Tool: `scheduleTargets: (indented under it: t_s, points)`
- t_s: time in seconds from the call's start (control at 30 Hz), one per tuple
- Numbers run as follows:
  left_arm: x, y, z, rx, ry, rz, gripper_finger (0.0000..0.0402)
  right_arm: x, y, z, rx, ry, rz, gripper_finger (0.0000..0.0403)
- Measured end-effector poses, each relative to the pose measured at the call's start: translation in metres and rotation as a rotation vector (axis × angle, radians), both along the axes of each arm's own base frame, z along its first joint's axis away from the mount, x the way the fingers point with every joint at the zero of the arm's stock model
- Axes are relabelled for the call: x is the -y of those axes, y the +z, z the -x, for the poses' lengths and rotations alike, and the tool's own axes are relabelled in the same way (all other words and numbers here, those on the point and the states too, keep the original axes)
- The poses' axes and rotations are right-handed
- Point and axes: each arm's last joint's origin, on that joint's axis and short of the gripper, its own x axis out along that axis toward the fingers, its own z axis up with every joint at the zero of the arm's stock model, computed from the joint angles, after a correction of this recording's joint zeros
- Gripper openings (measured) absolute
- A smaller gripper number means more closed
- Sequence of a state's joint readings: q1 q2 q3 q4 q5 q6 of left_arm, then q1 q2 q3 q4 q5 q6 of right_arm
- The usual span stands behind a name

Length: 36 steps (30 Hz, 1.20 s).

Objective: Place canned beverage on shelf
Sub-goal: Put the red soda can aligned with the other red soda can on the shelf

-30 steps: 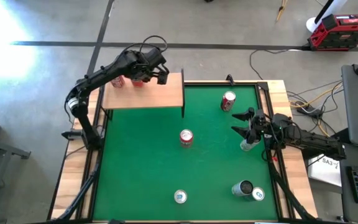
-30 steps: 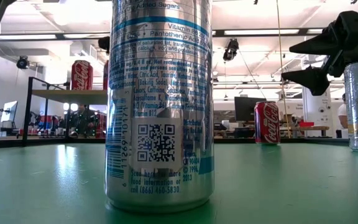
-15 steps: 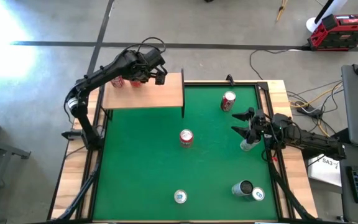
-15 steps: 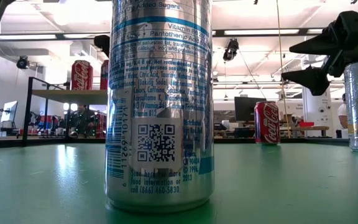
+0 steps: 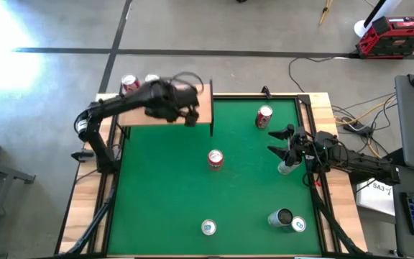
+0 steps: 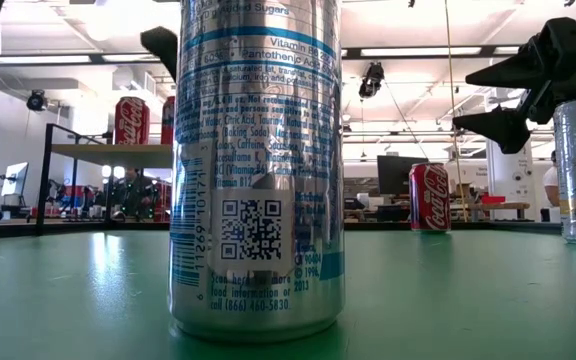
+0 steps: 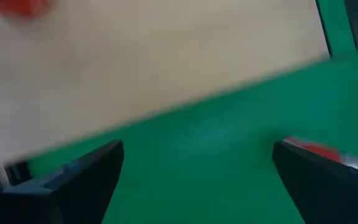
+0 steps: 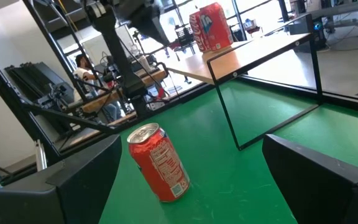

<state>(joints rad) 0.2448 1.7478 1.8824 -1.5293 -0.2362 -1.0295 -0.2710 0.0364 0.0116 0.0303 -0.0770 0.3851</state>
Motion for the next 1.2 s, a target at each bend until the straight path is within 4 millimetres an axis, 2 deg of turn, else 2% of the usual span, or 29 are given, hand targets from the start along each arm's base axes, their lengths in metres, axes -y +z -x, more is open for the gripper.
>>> scheduleTargets:
  t_s: [0.23, 0.33, 0.47, 0.63, 0.7, 0.93, 1.2]
  points:
    - [0.068, -0.014, -0.017, -0.051, -0.061, -0.058, 0.0396, 0.000, 0.000, 0.000, 0.000, 0.000, 0.000, 0.0382]
    - [0.088, -0.024, -0.025, -0.012, -0.065, -0.070, 0.0396, 0.000, 0.000, 0.000, 0.000, 0.000, 0.000, 0.0382]
    - [0.107, -0.050, -0.040, 0.063, -0.066, -0.123, 0.0396, 0.000, 0.000, 0.000, 0.000, 0.000, 0.000, 0.0382]
    - [0.115, -0.083, -0.053, 0.079, -0.159, -0.144, 0.0396, 0.000, 0.000, 0.000, 0.000, 0.000, 0.000, 0.0382]
    - [0.114, -0.090, -0.053, 0.066, -0.165, -0.145, 0.0396, 0.000, 0.000, 0.000, 0.000, 0.000, 0.000, 0.0382]
    - [0.120, -0.092, -0.054, 0.100, -0.171, -0.142, 0.0396, 0.000, 0.000, 0.000, 0.000, 0.000, 0.000, 0.0382]
    - [0.147, -0.090, -0.053, 0.140, -0.236, -0.195, 0.0396, 0.000, 0.000, 0.000, 0.000, 0.000, 0.000, 0.0382]
